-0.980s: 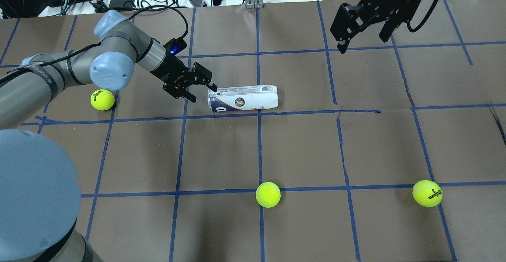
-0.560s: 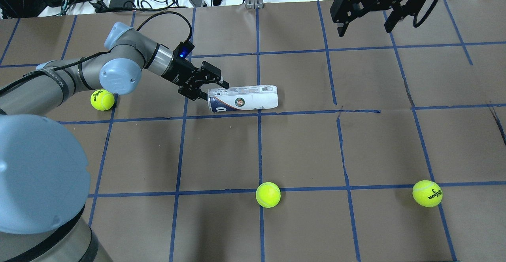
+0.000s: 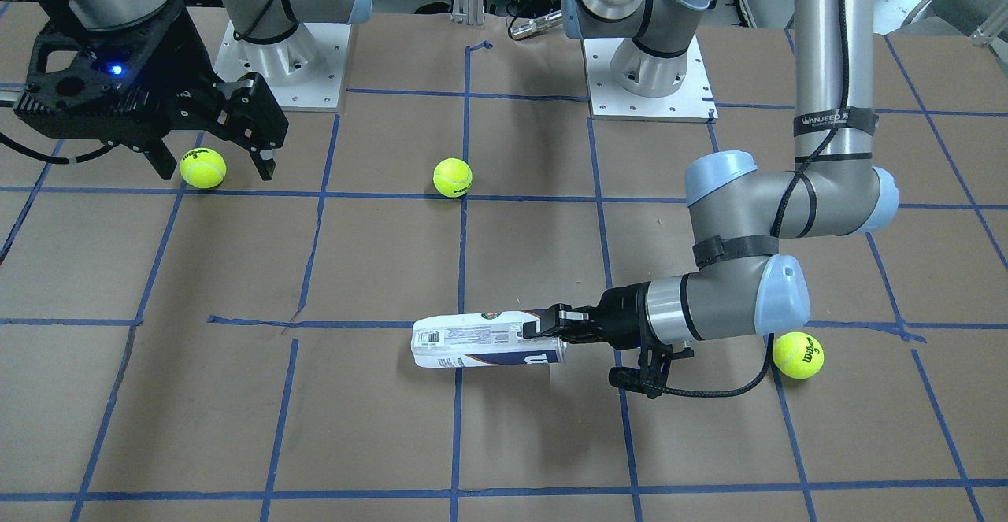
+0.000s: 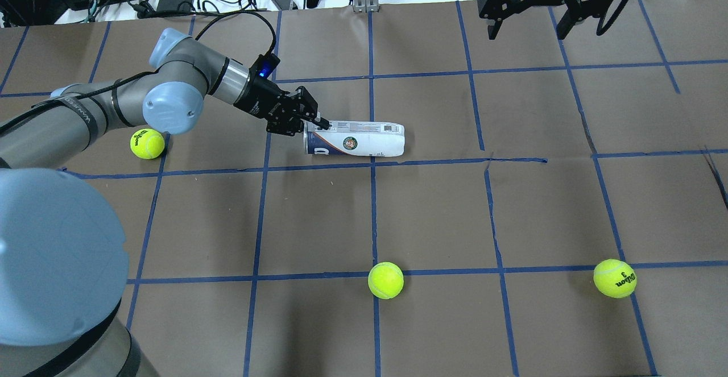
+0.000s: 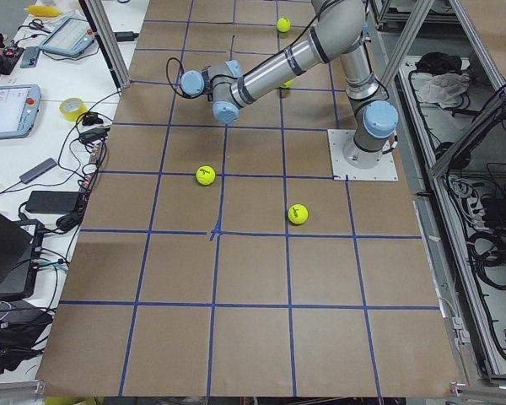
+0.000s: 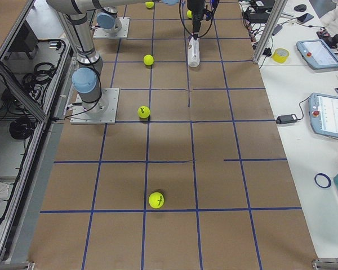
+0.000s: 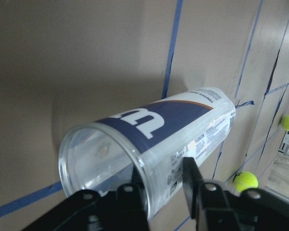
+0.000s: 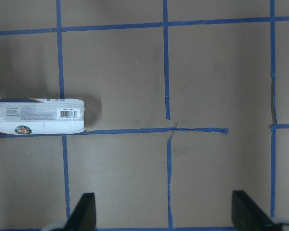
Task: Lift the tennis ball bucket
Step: 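Lift the can with the left gripper and stand it upright farther from the robot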
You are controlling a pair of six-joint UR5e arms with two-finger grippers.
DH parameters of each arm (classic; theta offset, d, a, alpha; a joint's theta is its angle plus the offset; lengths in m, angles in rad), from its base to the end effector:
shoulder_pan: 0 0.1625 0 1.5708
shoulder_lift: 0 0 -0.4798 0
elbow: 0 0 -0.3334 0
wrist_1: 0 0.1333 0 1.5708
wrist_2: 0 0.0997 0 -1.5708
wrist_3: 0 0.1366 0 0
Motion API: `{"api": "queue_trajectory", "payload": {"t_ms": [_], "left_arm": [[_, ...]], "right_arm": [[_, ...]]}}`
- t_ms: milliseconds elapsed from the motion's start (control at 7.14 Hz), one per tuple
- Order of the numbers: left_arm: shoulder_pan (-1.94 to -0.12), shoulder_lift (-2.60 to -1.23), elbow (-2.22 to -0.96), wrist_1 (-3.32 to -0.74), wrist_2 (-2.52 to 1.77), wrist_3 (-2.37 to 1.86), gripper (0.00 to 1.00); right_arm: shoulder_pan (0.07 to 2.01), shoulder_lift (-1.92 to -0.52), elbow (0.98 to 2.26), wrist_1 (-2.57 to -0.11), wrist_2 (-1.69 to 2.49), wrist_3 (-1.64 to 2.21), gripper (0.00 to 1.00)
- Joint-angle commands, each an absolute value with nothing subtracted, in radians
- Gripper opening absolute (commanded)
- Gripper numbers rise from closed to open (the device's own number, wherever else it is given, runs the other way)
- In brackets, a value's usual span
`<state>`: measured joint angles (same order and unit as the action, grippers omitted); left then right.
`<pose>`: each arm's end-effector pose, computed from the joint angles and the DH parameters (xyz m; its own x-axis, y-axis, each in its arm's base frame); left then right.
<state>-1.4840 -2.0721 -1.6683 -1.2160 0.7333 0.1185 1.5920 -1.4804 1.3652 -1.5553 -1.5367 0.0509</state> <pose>-0.1836 -0.5988 0.2825 -0.6566 -0.1209 0.7445 -0.0065 0.9879 0.1547 0.1483 -0.4843 0.5527 -0.9989 0.0261 -0.0389 0.0298 0.9948 -0.0977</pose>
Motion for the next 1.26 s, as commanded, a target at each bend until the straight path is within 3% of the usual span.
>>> {"api": "queue_trajectory", "payload": {"t_ms": [0, 280, 700, 1120], "left_arm": [[-1.514, -2.004, -1.61, -1.203, 0.664, -0.084, 0.0], [-1.555, -1.974, -1.449, -1.222, 0.86, -0.175, 0.0], [-1.763, -2.0, -1.286, -1.273, 1.477, -0.169, 0.0], [-1.812, -2.068, -1.288, -1.212, 1.592, -0.115, 0.0]], "right_arm": [[1.592, -1.485, 1.365, -1.555, -1.537, 0.046, 1.0], [1.591, -1.482, 1.365, -1.554, -1.539, 0.048, 1.0], [1.591, -1.477, 1.365, -1.555, -1.537, 0.049, 1.0], [1.589, -1.473, 1.365, -1.555, -1.535, 0.06, 1.0]]}}
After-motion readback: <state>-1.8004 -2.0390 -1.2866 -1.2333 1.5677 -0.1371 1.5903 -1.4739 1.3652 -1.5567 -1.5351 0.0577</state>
